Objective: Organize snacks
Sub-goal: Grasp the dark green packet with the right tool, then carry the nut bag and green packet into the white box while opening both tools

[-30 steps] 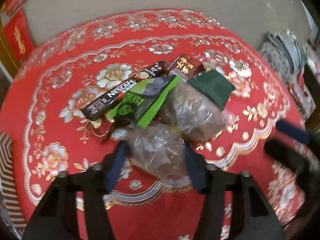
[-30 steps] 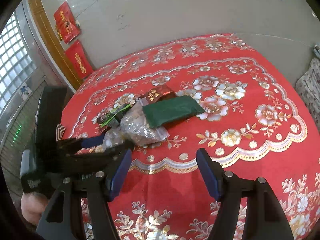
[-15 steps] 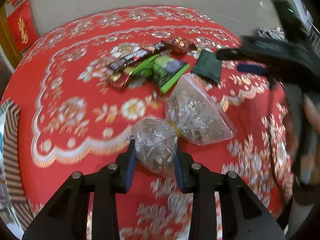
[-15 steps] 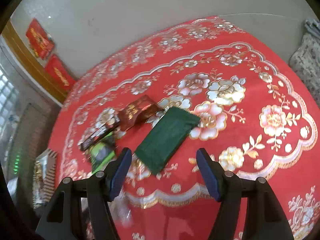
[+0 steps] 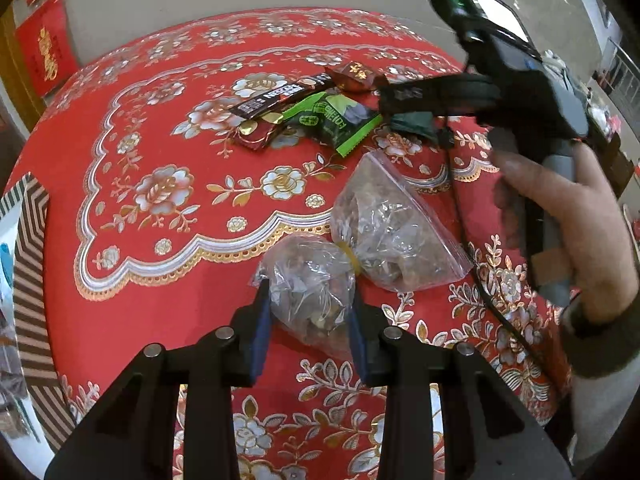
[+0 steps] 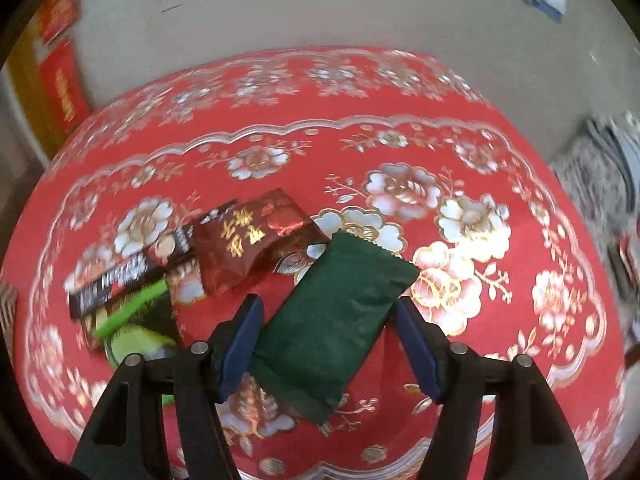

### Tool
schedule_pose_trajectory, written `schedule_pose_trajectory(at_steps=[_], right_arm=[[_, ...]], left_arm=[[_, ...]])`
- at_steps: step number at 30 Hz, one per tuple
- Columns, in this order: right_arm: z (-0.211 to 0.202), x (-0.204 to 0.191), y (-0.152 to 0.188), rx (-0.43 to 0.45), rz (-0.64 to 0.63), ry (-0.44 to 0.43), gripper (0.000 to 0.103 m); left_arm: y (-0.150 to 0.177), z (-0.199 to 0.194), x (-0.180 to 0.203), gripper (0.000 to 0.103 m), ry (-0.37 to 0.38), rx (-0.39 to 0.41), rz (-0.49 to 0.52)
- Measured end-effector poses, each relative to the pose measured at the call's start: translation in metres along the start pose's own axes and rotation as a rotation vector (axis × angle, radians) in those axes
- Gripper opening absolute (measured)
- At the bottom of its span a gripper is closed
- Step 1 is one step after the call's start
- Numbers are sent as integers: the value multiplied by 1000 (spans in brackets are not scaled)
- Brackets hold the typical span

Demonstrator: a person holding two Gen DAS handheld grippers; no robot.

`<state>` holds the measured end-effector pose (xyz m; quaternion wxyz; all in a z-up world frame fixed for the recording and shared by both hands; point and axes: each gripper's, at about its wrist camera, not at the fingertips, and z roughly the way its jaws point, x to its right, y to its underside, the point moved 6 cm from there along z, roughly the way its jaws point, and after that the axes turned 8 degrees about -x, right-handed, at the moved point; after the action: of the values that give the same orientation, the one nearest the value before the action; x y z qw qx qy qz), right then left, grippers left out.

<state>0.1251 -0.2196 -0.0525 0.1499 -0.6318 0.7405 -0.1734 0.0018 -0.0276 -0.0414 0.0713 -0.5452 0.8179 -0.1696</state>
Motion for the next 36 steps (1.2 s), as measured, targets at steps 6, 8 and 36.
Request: schedule_pose_trajectory(at_steps=[6,8,36], right_arm=[[-10,36,18,-56,-33,19,70],[-11,42,21,-62,-5,-65,70],[-85,27,77,127,-41,-203,45]], left_arm=[[-9,-2,2,48,30,2,36],[-12,-1,4,48,25,4,56],[14,-46,-26,30,-42,115,10]])
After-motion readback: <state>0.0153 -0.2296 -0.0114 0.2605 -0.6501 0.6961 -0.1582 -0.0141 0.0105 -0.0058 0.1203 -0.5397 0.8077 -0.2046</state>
